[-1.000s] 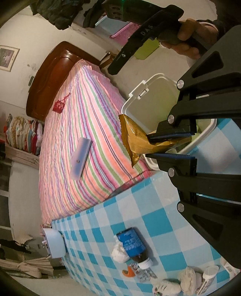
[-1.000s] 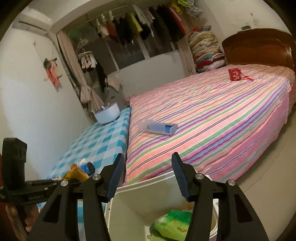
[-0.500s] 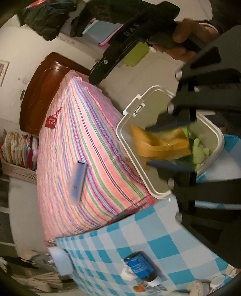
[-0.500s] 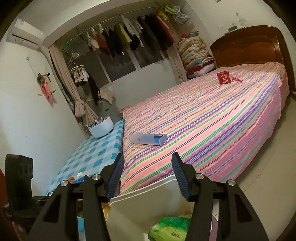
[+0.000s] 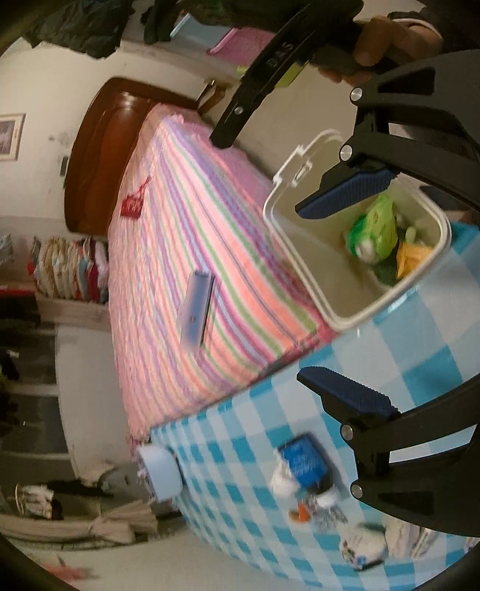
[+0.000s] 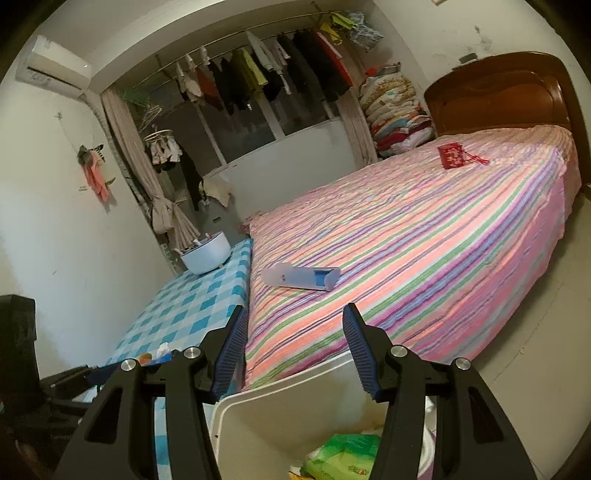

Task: Collect trash
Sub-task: 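Move both open grippers back over the table toward the remaining trash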

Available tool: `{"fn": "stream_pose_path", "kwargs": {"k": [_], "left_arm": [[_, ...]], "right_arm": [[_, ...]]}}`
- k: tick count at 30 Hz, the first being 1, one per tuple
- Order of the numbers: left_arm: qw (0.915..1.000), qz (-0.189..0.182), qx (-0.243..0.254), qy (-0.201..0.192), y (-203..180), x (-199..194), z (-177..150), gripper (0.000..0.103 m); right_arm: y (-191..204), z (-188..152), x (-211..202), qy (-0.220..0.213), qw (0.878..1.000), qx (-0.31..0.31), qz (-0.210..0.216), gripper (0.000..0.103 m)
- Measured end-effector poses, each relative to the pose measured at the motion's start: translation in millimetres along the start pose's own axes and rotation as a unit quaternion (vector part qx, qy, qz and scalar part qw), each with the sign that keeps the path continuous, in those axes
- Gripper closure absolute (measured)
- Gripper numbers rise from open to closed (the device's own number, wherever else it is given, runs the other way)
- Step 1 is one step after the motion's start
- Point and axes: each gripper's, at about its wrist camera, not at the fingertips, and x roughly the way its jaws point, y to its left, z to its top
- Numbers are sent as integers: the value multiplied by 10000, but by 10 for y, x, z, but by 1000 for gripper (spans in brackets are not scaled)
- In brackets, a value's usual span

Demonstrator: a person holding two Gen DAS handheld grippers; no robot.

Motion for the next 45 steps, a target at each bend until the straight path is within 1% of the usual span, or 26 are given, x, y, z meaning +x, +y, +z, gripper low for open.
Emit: {"fn": "stream_pose_path", "kwargs": {"k": [7, 14, 22, 25, 31, 33, 34, 35, 37, 41, 45], "left_arm": [[9981, 490, -324, -170, 342, -238, -14, 21], [9947, 777, -617, -288, 682, -476, -79, 21], [9889, 1091, -944, -355, 1066, -738, -250, 21], [9857, 1283, -1030, -362, 1208, -826, -321, 21], [9792, 1537, -1254, -424, 1450, -1038, -449, 21], [9756, 1676, -1345, -459, 1538, -1113, -495, 19], [9739, 1749, -1369, -470, 1577, -1146, -516, 13], [9722, 1824, -1379, -501, 1610, -1185, -537, 12], [9683, 1953, -1441, -598, 1698, -1275, -576, 12], [9616, 2046, -1727, -594, 1903, -1406, -659, 12], [9547, 2183, -1915, -645, 2110, -1557, -729, 12]], "right_arm": [[311, -58, 119, 111, 9992, -318, 208, 51], [716, -158, 285, 269, 9966, -624, 474, 51], [1191, -307, 528, 462, 9912, -927, 819, 51], [1355, -362, 611, 553, 9890, -961, 981, 51], [1666, -483, 747, 641, 9832, -1199, 1218, 51], [1746, -528, 777, 668, 9814, -1268, 1279, 51], [1788, -552, 798, 691, 9805, -1298, 1303, 51], [1829, -573, 819, 717, 9797, -1322, 1328, 51], [1907, -607, 859, 768, 9781, -1350, 1388, 51], [2088, -688, 946, 875, 9736, -1464, 1515, 51], [2301, -752, 1057, 1033, 9651, -1680, 1722, 51]]}}
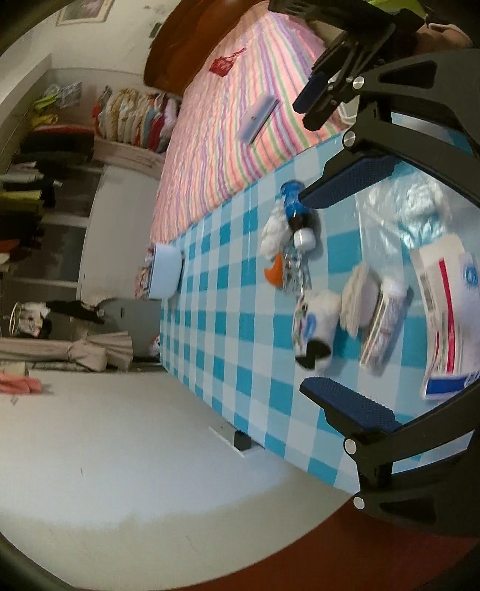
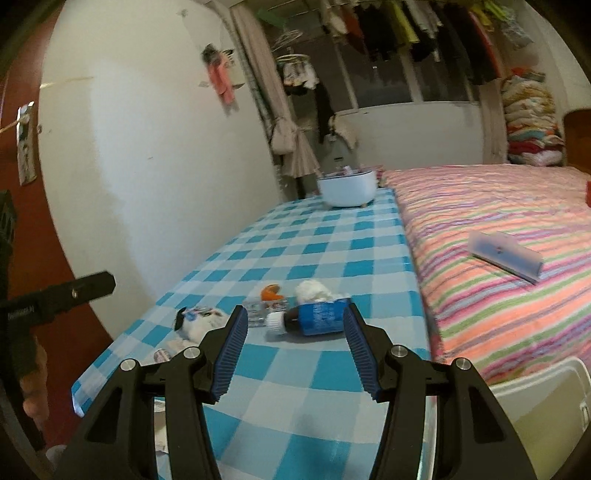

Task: Collect trash
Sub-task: 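Move both open grippers back over the table toward the remaining trash, then grasp the white lace cloth with the right gripper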

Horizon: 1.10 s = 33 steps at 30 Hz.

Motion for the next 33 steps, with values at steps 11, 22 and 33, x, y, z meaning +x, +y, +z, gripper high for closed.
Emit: {"fn": "stream_pose_path", "kwargs": {"k": [11, 22, 33], "left_arm": [[9968, 327, -699, 195, 857, -44, -9, 11], [9942, 494, -840, 450, 1081, 64, -127, 11], [9914, 410, -1068, 640, 1254, 141, -202, 11]], "right_arm": [[277, 41, 539, 663, 9955, -482, 480, 42], [895, -111, 1123, 1605, 9652, -1381, 1535, 42], [1145, -277, 1650, 2311, 9495, -1581, 1414, 57]]}}
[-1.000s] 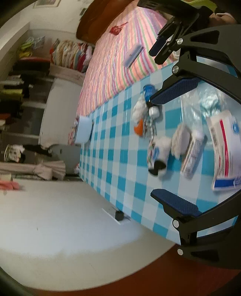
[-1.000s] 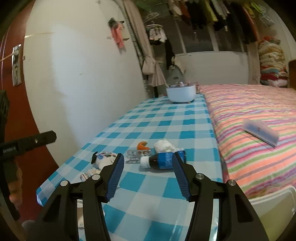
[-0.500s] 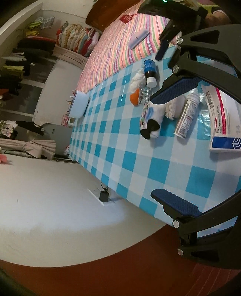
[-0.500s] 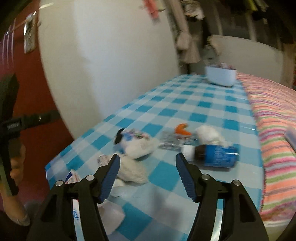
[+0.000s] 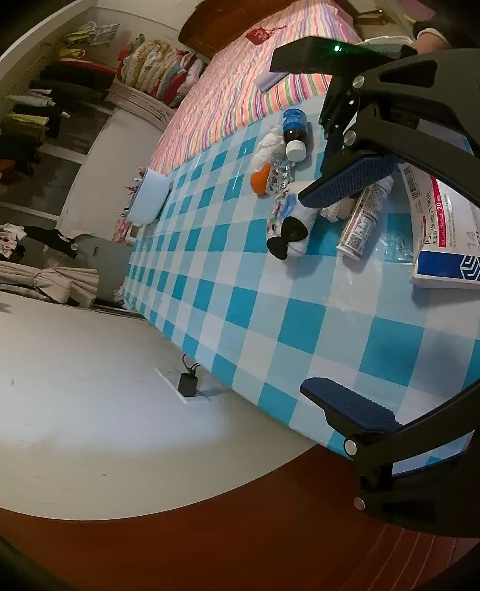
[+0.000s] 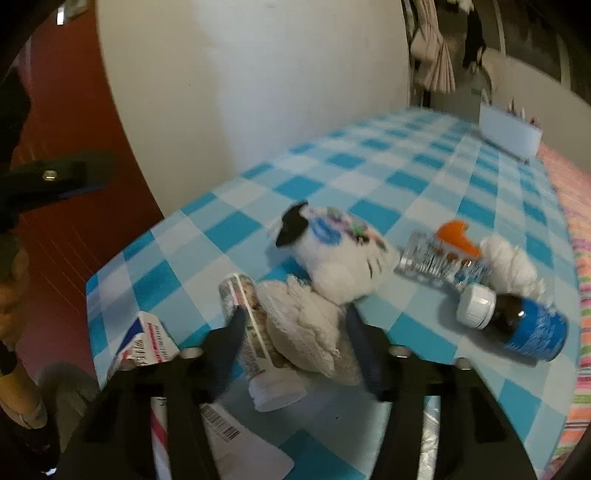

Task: Collect trash
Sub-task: 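Grasp the white lace cloth with the right gripper, then grasp the white plush toy with the left gripper while the right gripper holds the lace cloth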

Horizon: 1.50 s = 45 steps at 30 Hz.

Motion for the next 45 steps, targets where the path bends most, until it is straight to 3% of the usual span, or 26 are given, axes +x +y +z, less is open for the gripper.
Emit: {"fn": "stream_pose_path", "kwargs": {"k": [7, 18, 29, 33, 37, 39, 40, 41, 45], "left_arm": [[9997, -92, -100, 208, 1, 163, -9, 11], [9979, -152, -206, 603, -171, 662, 100, 11], [9865, -135, 990, 1294, -924, 1396, 148, 11], [9806, -45, 1104, 1621, -965, 1612, 128, 11], [9769, -207, 1110, 1815, -998, 1744, 90, 11], [9782, -157, 1146, 1728, -1019, 1724, 104, 15], [9784, -189, 1179, 1687, -1032, 1715, 104, 31], [9782, -306, 1203, 1663, -1060, 1707, 105, 35], [9798, -243, 1395, 1412, -1136, 1620, 107, 45]], "right_arm": [[-138, -8, -34, -19, 9995, 307, 82, 69], [-316, -128, -498, -508, 9962, 676, 205, 70], [-633, -328, -851, -749, 9909, 1110, 136, 70], [-683, -361, -946, -845, 9891, 1194, 162, 70], [-727, -382, -983, -892, 9876, 1277, 190, 70], [-744, -389, -1012, -936, 9865, 1328, 190, 70], [-748, -392, -1029, -961, 9861, 1345, 190, 70], [-753, -396, -1052, -992, 9855, 1364, 198, 70], [-778, -411, -1137, -1119, 9838, 1396, 142, 70]]}}
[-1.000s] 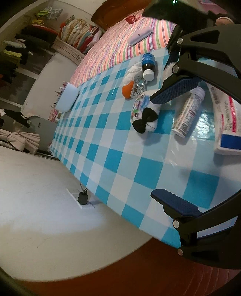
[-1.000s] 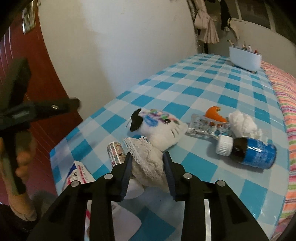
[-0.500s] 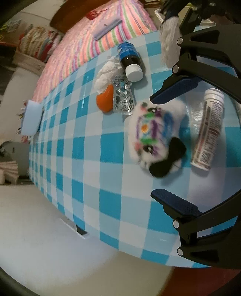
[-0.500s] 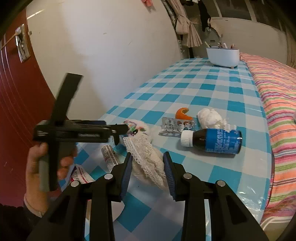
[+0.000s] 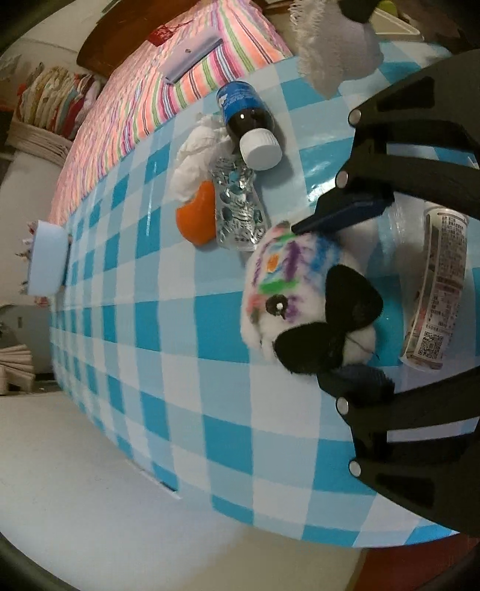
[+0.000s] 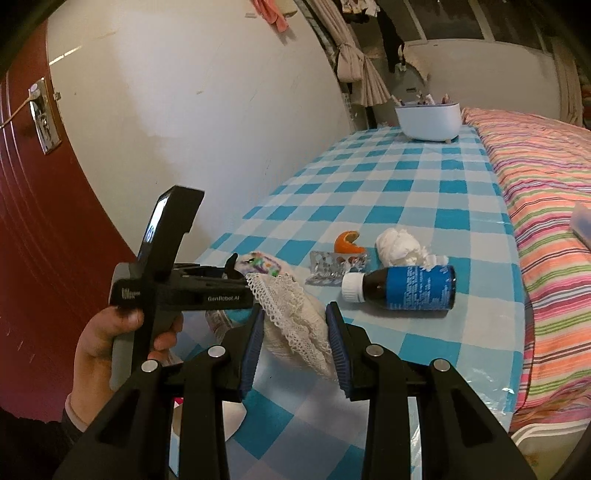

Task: Collect trash
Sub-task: 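Grasp the white plush toy with the left gripper while the right gripper holds the lace cloth, then carry the cloth and plush toy to the white bin and open both grippers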

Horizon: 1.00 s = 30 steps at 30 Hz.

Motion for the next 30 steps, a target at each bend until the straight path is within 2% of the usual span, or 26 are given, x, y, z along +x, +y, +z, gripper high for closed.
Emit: {"fn": "stream_pose_path", "kwargs": {"k": [3, 6, 15, 25, 30], "left_arm": [[9996, 172, -64, -217, 24, -87, -7, 49], [9986, 182, -220, -440, 67, -206, -27, 49], [9953, -47, -347, -898, -102, -563, -140, 49], [9929, -450, 136, -1094, -718, -755, -155, 49], [9885, -892, 400, -1153, -1145, -834, -167, 48]], "right_arm": [[-19, 6, -47, -86, 9999, 43, -46, 70], [-39, 13, -125, -189, 9998, 63, -97, 70], [-167, -15, -356, -355, 9987, 99, -346, 69], [-405, -152, -794, -558, 9950, 170, -805, 69], [-537, -271, -1107, -716, 9903, 236, -1163, 69]]}}
